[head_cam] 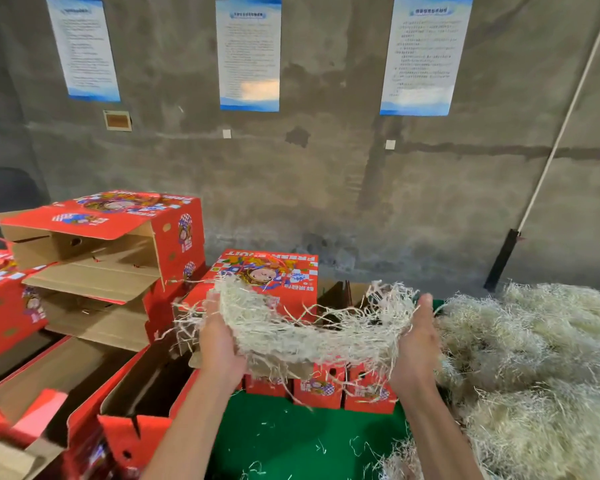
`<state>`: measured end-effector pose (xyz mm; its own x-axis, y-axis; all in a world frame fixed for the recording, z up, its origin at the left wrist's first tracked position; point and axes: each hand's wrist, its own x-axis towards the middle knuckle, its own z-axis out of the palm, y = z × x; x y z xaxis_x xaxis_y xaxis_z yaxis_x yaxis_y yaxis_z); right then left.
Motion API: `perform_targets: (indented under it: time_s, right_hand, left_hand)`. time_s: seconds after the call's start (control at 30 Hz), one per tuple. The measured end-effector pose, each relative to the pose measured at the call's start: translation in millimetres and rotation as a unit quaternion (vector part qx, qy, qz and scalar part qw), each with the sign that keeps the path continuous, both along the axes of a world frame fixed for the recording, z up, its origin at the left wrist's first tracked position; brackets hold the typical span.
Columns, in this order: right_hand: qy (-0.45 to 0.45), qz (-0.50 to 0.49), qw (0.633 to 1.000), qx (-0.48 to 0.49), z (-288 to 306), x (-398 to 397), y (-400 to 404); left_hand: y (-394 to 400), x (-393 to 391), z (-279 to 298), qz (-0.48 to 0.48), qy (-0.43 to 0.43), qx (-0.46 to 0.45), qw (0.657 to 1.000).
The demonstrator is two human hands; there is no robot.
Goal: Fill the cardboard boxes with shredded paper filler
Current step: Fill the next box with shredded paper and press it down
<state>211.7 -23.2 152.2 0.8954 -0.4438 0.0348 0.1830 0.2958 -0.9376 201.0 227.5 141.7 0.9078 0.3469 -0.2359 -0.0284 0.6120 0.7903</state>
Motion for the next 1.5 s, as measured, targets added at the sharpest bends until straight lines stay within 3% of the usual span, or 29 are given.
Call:
perform_targets:
  time_s: [0.17, 0.27, 0.33, 0.43, 0.53, 0.57, 0.67, 0.73, 0.83, 0.9, 1.0, 1.07, 1.17, 1.27, 1.4, 1.5]
  right_hand:
    - [0.012, 0.184, 0.983, -0.013, 9, -10, 37]
    - [-0.143, 0.139, 0.964, -0.174, -1, -11, 61]
    - [-0.191, 0.065, 0.941, -0.271, -16, -7, 68]
    - [-0.130, -0.039, 0.927, -0.351, -32, -4, 68]
    - [-0.001, 0.093, 0.978, -0.188, -35, -1, 63]
    - [0.023, 0.094, 0.977, -0.189, -36, -1, 60]
    - [0.028, -0.032, 0.921, -0.387, -30, -5, 55]
    - [-0.002, -0.065, 0.909, -0.411, -28, -8, 58]
    - [-0.096, 0.034, 0.962, -0.255, -28, -12, 66]
    - [-0.125, 0.068, 0.973, -0.183, -37, -13, 73]
    - [-0.026, 0.057, 0.984, -0.170, -35, -22, 86]
    - [-0.065, 0.125, 0.978, -0.154, -29, -26, 83]
    - [-0.012, 0.116, 0.982, -0.148, -22, -13, 34]
    - [0.000, 0.080, 0.990, -0.116, -24, -7, 27]
    - [-0.025, 0.089, 0.993, -0.067, -32, -11, 49]
    - [-0.001, 0.017, 0.999, -0.044, -29, -1, 15]
  left_hand:
    - [-33, 2, -10, -0.068, 0.051, 0.087, 0.993]
    - [-50, 0, -20, -0.118, 0.077, 0.160, 0.977]
    - [-66, -8, -24, -0.120, 0.075, 0.142, 0.980]
    - [-80, -18, -25, -0.150, 0.070, 0.123, 0.979]
    - [-83, -17, -21, -0.144, 0.043, 0.195, 0.969]
    - [-82, -16, -22, -0.151, 0.028, 0.224, 0.962]
    - [-87, -21, -20, -0.152, -0.049, 0.275, 0.948]
    - [-94, -23, -25, -0.105, -0.067, 0.272, 0.954]
    - [-105, -20, -22, -0.028, -0.067, 0.278, 0.958]
    - [-107, -17, -20, 0.002, -0.070, 0.266, 0.962]
    - [-117, -23, -21, -0.054, -0.089, 0.249, 0.963]
    - [-119, -27, -25, -0.090, -0.049, 0.228, 0.968]
    - [-85, -14, -18, -0.087, -0.004, 0.229, 0.970]
    - [-68, -3, -15, -0.036, 0.005, 0.145, 0.989]
    - [-91, -7, -38, -0.136, 0.018, 0.160, 0.978]
    - [-54, 2, -17, 0.007, 0.027, 0.136, 0.990]
